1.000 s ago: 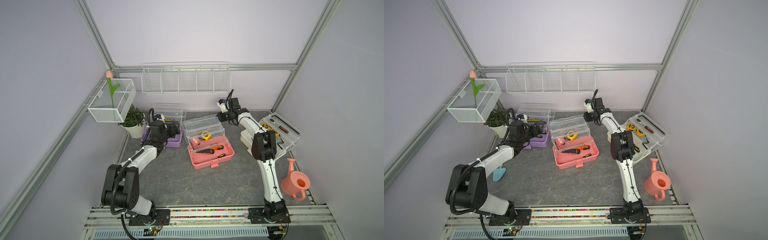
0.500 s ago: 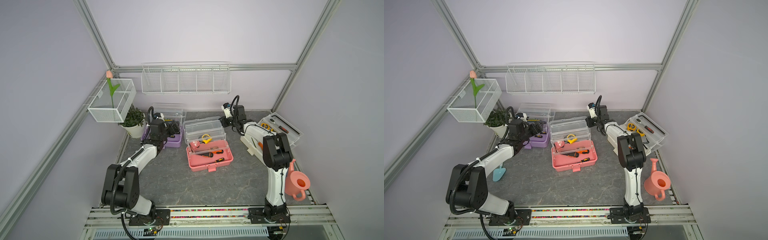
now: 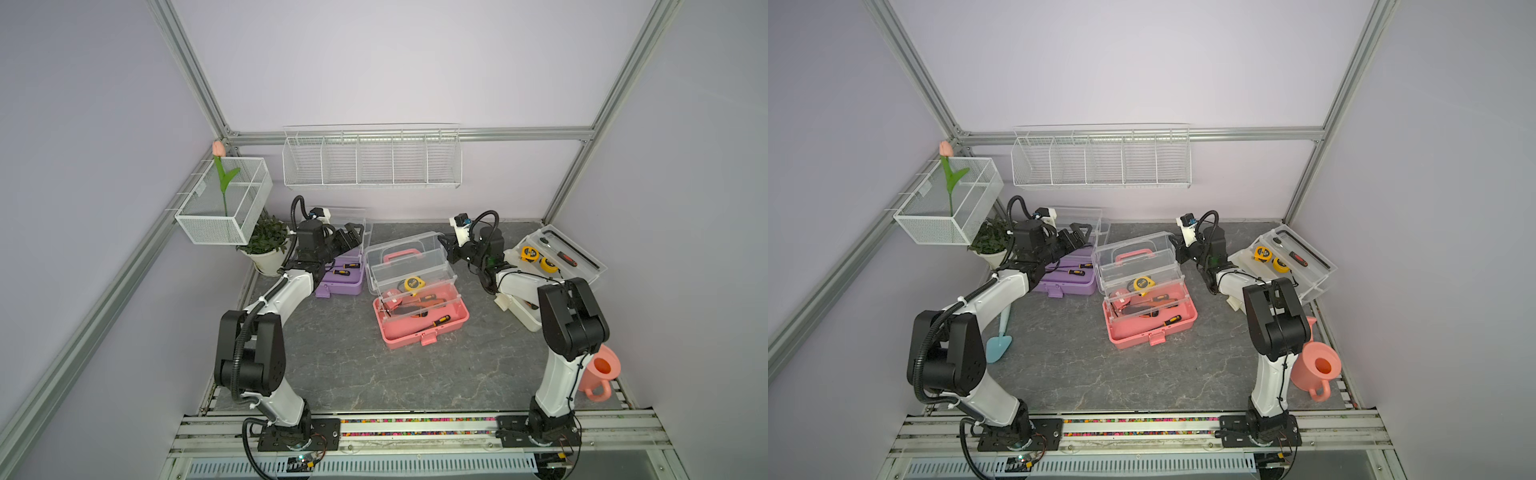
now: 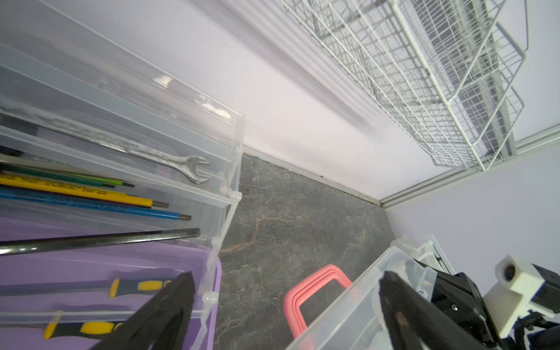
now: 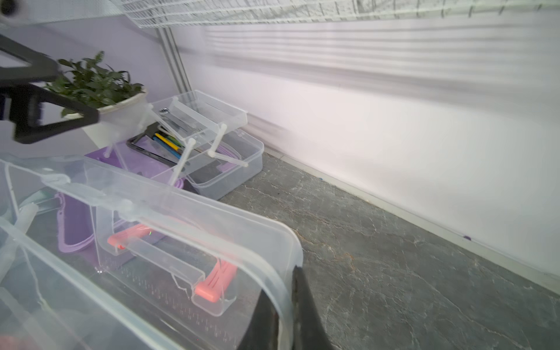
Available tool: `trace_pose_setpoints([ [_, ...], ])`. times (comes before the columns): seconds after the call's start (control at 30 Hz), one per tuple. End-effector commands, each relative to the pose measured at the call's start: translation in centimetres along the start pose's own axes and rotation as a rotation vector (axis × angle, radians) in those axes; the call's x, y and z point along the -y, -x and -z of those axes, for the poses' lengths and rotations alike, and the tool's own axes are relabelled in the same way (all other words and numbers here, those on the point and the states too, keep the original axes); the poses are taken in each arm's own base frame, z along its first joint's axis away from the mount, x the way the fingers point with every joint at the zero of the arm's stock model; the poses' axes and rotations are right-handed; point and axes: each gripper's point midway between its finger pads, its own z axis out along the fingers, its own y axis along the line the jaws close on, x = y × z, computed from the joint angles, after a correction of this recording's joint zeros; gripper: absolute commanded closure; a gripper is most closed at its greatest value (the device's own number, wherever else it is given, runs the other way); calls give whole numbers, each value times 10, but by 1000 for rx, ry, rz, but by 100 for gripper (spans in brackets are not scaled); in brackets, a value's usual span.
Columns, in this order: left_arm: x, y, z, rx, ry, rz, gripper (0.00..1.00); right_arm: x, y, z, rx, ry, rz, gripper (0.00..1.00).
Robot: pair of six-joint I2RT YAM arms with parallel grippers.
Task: Close toolboxes
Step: Close the toolbox lid.
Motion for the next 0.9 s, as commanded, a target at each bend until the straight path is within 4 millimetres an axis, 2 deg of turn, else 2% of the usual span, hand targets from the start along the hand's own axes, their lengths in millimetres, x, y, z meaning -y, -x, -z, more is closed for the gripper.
trace_pose_setpoints([
  [0.0, 7, -16, -12, -103, -85, 57, 10, -38, 53, 22, 233, 121, 138, 93],
  [0.2, 29, -55, -27, -244, -195, 107, 30, -45, 39, 24, 225, 125, 132, 93],
  [0.3, 40, -80, -28, -313, -224, 119, 37, -46, 37, 25, 221, 117, 138, 93],
  [0.43, 47, -104, -22, -377, -254, 150, 55, -46, 31, 26, 200, 114, 135, 93],
  [0.63, 55, -122, -9, -429, -269, 159, 56, -46, 16, 25, 160, 117, 119, 93],
  [0.73, 62, -126, -3, -438, -279, 154, 56, -46, 13, 28, 152, 104, 110, 78],
  [0.87, 73, -128, 4, -441, -295, 143, 56, -47, 15, 37, 136, 87, 102, 49],
])
